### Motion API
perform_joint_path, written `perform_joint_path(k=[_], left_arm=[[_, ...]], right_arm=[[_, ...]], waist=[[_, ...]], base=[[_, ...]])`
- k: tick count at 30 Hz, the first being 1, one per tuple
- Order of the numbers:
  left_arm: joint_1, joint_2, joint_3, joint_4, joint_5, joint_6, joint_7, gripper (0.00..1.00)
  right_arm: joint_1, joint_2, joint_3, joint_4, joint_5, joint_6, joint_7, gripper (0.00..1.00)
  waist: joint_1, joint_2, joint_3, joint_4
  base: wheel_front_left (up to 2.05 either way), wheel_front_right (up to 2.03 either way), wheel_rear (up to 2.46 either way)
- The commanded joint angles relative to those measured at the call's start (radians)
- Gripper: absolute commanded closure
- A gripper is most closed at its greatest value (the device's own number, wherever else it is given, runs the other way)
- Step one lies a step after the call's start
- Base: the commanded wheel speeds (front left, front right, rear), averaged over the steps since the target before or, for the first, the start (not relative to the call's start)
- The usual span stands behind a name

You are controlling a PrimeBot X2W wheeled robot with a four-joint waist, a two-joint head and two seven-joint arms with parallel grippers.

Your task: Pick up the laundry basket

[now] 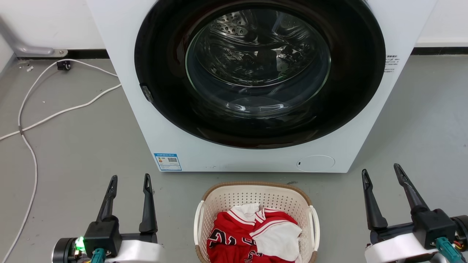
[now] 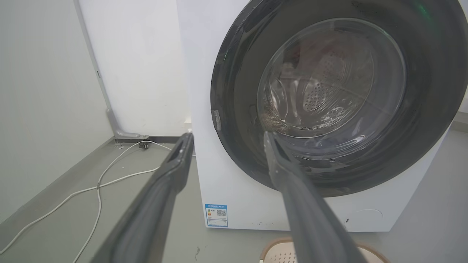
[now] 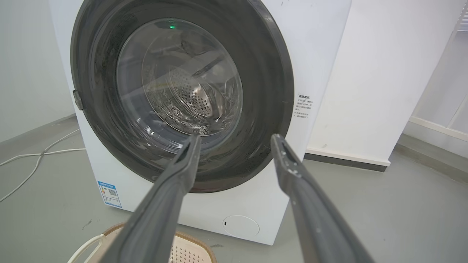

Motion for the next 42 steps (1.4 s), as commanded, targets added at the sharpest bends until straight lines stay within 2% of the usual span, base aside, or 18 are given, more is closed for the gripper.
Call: perform_joint_path(k=[1,26,34,42], left_arm=[[0.011,0.001,0.000,-0.005,0.018,0.006,-0.009,0.00],[-0.001,0.001,0.003,0.024,-0.004,-0.007,-0.009,0.00],[-0.077,0.001,-0.007,0.088,-0.006,-0.044,-0.008,0.00],[-0.215,0.001,-0.022,0.219,0.011,-0.104,-0.008,0.00]], right_arm=[[0.011,0.004,0.000,-0.005,-0.019,0.000,-0.007,0.00],[0.004,0.004,0.008,0.001,0.000,0.000,-0.006,0.00],[-0.057,0.004,0.028,0.018,-0.011,0.000,-0.006,0.00],[-0.176,0.003,0.051,0.128,-0.047,0.000,-0.006,0.00]], waist=[[0.0000,-0.0001,0.001,-0.001],[0.0000,-0.0001,0.006,0.004],[0.0000,-0.0001,0.083,0.007],[0.0000,-0.0001,0.215,0.004]], base=[[0.00,0.00,0.00],[0.00,0.00,0.00],[0.00,0.00,0.00],[0.00,0.00,0.00]])
